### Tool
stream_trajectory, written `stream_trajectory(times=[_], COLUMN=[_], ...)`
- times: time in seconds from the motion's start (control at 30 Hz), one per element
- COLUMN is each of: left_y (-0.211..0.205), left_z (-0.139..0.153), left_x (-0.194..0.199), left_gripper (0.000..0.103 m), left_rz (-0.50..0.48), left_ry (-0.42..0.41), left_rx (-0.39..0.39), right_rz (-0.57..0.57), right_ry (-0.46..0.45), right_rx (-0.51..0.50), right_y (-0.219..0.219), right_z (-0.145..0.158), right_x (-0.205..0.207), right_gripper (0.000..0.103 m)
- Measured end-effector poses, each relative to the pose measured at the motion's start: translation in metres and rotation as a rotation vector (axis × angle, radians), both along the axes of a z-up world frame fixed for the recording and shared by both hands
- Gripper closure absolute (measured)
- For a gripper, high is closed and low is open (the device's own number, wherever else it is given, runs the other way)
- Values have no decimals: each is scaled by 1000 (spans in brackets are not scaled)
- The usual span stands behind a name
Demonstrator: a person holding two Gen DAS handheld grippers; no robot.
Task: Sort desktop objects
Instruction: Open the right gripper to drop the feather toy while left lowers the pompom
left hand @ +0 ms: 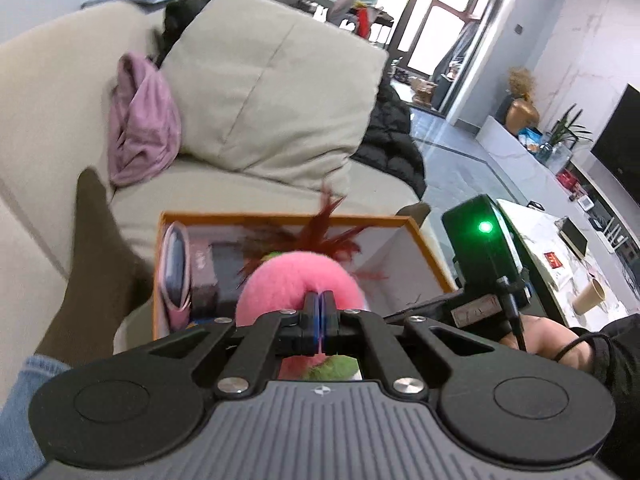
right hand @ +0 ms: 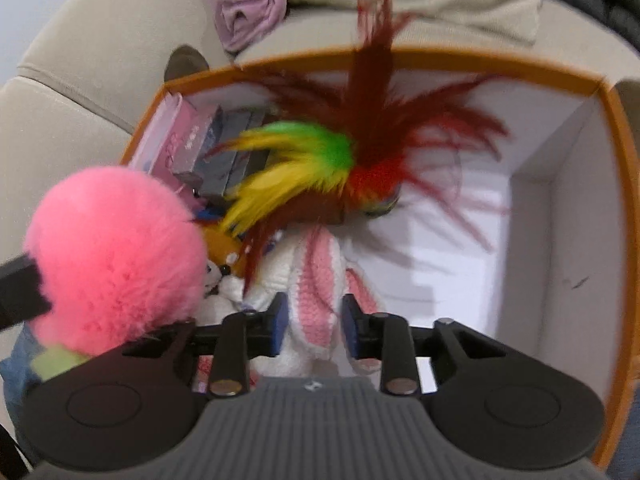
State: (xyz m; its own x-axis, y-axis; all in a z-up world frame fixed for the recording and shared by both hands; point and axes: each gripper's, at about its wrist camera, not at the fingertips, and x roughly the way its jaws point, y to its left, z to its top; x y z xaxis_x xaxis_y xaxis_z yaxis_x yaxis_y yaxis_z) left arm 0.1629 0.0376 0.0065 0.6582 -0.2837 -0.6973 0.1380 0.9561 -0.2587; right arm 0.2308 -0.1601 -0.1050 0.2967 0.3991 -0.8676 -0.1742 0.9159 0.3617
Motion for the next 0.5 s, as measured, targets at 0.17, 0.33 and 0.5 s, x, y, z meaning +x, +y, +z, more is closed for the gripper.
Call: stream_trajectory(times=[0.17, 0.33, 0.5], left_y=[-12, -30, -53], left_z=[14, 10, -22], left_x=[12, 29, 42], left_gripper=[103, 103, 103], left_rz=[-37, -84, -152], left_ry=[-25, -5, 84], left_rx=[-1, -20, -55], right_rz=[-71, -144, -162], right_ry=[-78, -145, -222], right_rx=[28, -3, -82], right_y=[-30, -49, -55], right_z=[24, 37, 44], right_x=[-3, 1, 4], right_gripper=[63, 62, 58])
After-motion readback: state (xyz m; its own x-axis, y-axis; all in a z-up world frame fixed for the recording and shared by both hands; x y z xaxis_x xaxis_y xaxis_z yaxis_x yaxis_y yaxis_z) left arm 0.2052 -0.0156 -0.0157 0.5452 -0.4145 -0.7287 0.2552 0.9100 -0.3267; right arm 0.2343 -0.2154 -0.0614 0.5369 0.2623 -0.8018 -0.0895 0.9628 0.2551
